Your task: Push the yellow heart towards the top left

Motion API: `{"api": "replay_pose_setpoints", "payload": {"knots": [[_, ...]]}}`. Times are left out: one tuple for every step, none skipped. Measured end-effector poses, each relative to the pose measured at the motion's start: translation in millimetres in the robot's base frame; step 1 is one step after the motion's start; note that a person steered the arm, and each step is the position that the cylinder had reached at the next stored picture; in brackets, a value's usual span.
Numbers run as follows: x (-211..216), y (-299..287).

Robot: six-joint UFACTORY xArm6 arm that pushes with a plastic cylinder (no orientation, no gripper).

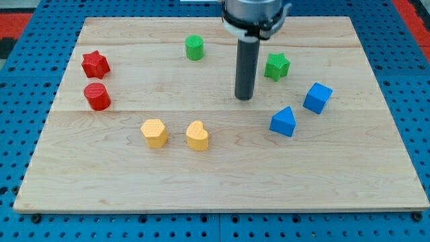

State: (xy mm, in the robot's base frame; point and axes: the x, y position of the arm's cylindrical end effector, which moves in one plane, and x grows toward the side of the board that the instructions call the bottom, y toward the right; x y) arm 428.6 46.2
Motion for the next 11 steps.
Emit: {"api": "replay_pose_setpoints", "payload": {"knots": [[54.0, -6.2], [109.3, -5.1], [125.4, -58.4], [85.7, -74.6], [41.4, -77.7], [-3.9, -96.2], [-49.9, -124.7], [-92.7, -154.2], [-132.0, -177.2], [-142.5, -181.0], [-146.5, -181.0]]}}
